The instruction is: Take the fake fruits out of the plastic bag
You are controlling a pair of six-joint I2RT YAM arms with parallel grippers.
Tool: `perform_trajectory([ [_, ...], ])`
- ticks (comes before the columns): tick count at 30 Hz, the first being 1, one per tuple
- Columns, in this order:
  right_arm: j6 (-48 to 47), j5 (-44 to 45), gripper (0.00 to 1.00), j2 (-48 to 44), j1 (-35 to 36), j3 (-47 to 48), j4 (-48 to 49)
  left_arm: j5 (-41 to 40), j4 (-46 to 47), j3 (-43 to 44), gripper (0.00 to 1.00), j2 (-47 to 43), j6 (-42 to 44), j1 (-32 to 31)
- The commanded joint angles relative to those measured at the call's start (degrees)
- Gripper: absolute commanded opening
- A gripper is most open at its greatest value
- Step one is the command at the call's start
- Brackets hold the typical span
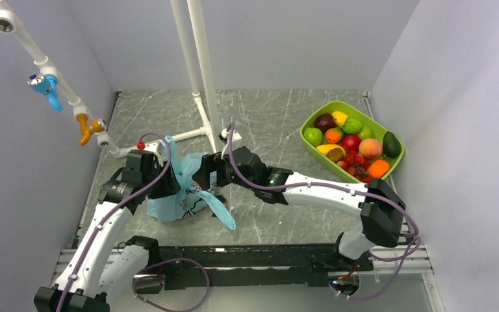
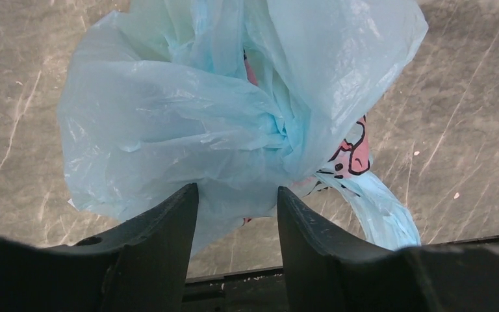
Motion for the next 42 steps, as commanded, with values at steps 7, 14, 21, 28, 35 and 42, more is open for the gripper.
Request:
perform_trajectory([
  [7, 5.05, 2.1, 0.71, 8.07, 0.33, 10.25, -2.56, 5.97, 7.43, -1.7, 0.07, -0.37, 3.63, -0.16],
  [14, 7.44, 2.69, 0.68, 12.36, 2.57, 13.17, -3.88, 6.82, 9.03, -2.99, 0.0, -5.7, 3.38, -0.57],
  [21, 9.37, 5.27, 0.61, 17.08, 4.38, 17.07, -7.85, 7.65, 9.14, -2.92, 0.0, -4.47, 3.53, -0.96],
  [28, 10.26, 12.3, 0.51, 16.25, 4.17, 14.36, -7.36, 7.36, 9.1, -3.01, 0.0, -4.92, 3.36, -1.39],
  [35, 7.74, 12.24, 0.43, 16.84, 3.87, 14.73, -6.52, 7.3, 9.35, -3.32, 0.0, -6.04, 3.27, -1.59],
  [42, 7.76, 9.56, 0.17, 15.76, 3.41, 12.79, -4.25, 4.45, 8.43, -3.0, 0.0, -6.72, 2.45, -1.63],
])
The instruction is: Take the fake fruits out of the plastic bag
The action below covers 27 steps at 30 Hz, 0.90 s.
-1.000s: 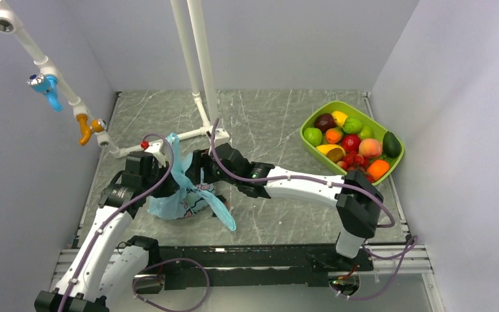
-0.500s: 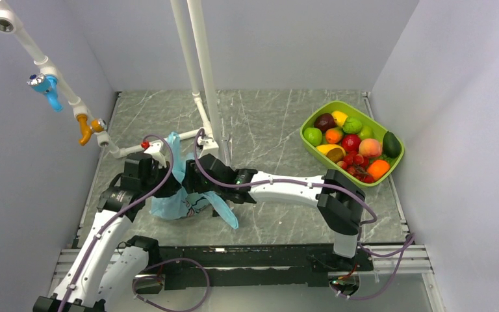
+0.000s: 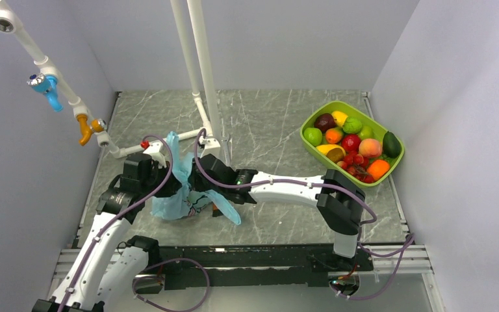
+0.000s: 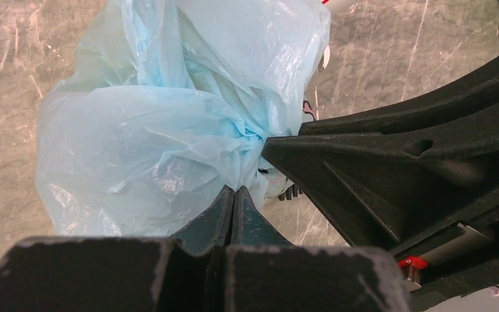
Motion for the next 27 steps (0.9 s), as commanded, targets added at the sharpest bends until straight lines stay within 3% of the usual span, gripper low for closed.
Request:
perform_trajectory([
  [1, -0.27, 0.36, 0.13, -2.37, -0.91, -1.97, 3.15, -2.62, 0.67, 0.26, 0.0, -1.65, -0.58, -0.19],
  [4, 0.78, 2.38, 0.0, -6.29, -1.76, -6.69, 4.49, -6.31, -0.48, 0.61, 0.0, -2.91, -1.62, -0.19],
  [10, 3.21, 1.82, 0.0, -15.18, -6.64, -19.74, 8.36, -17.7, -3.42, 1.2, 0.0, -8.38, -5.15, -0.19],
  [15, 1.16, -6.09, 0.0, -20.38, -11.01, -26.88, 12.75, -23.38, -4.91, 1.25, 0.0, -13.79, -7.44, -0.14],
  [18, -1.47, -10.61, 0.0, -21.57, -11.46, -28.24, 14.56, -22.55, -4.04, 0.84, 0.0, -15.97, -6.78, -0.14],
  [22, -3.44, -15.68, 0.0, -21.48, -11.43, -27.91, 16.82, -14.96, -1.22, 0.24, 0.0, -17.58, -3.72, -0.15],
  [23, -3.97, -16.58, 0.0, -21.45, -11.44, -27.59, 16.99, -13.46, -0.7, 0.18, 0.07, -17.97, -3.11, -0.1],
  [27, -4.77, -18.59, 0.0, -21.73, -11.31, -27.11, 17.53, -7.27, 1.91, 0.26, 0.52, -18.59, -1.12, -0.14],
])
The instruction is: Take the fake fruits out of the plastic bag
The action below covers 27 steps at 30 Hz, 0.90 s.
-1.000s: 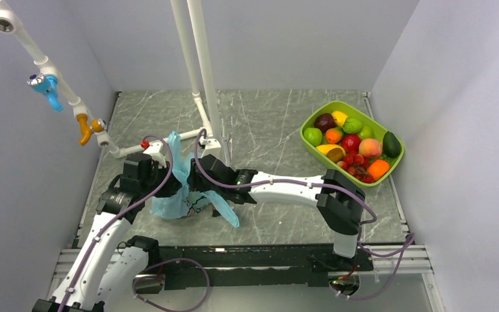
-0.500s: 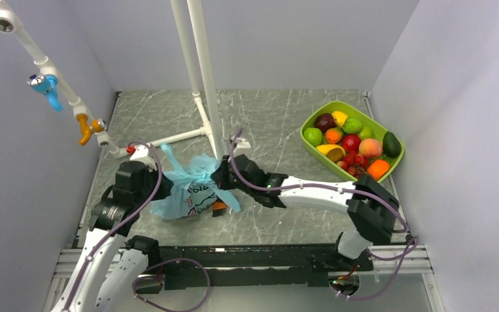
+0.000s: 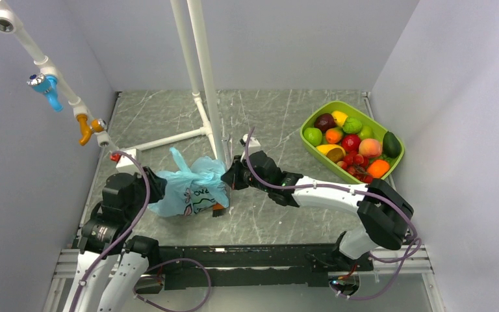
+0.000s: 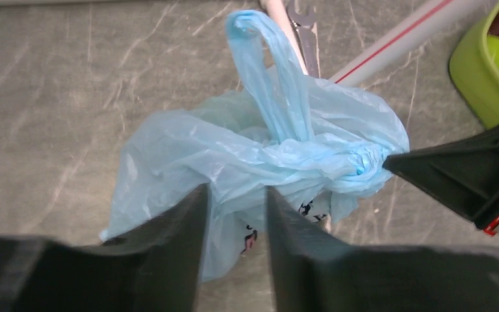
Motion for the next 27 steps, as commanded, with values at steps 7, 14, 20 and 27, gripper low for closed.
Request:
perform_trajectory([
  [7, -2.8, -3.79, 0.0, -1.84, -0.2, 1.6, 1.92, 18.01, 4.02, 8.6, 0.82, 8.68, 8.88, 0.29],
  [14, -3.04, -3.86, 0.0, -1.98, -0.25, 2.1, 1.18, 14.22, -0.45, 14.29, 0.8, 18.91, 20.73, -4.53],
  [20, -3.59, -3.27, 0.0, -2.34, -0.23, 2.07, 0.56, 13.72, 3.94, 16.07, 0.76, 15.31, 19.71, -8.56],
  [27, -3.72, -3.42, 0.0, -2.48, -0.23, 2.26, 0.2, 10.53, 6.45, 18.29, 0.93, 11.17, 16.21, -8.58],
])
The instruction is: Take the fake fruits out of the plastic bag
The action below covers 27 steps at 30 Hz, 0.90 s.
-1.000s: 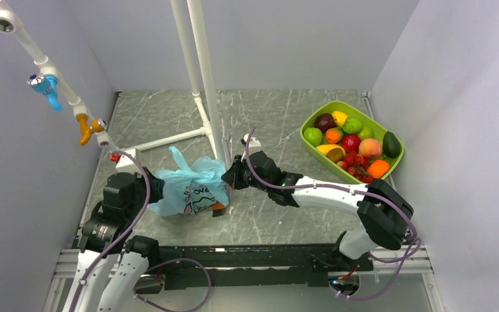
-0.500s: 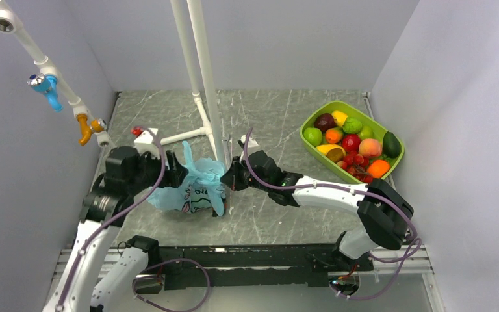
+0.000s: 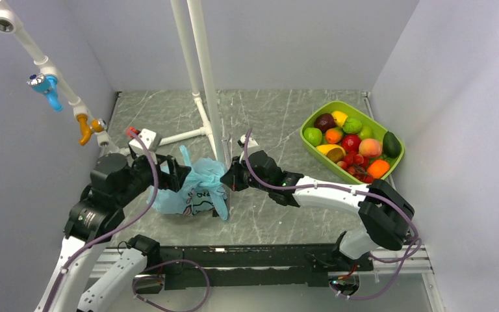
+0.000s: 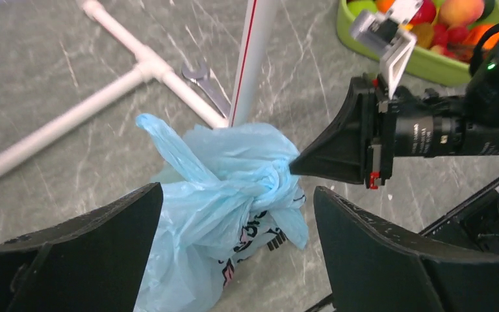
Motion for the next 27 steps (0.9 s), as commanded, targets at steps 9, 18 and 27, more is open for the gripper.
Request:
perform_trajectory([
  [9, -1.33, -0.19, 0.0, -3.22, -0.14, 2.54, -0.35, 13.07, -1.78, 0.64, 0.86, 14.29, 11.63, -1.23],
  [18, -2.07, 0.46, 0.0, -3.55, -0.13, 2.76, -1.93, 12.03, 5.53, -9.58, 0.76, 9.63, 11.98, -2.98],
  [27, -2.48, 0.59, 0.0, -1.56, -0.18, 4.66, -2.08, 7.95, 7.28, -13.3, 0.38, 9.34, 10.8, -4.82],
])
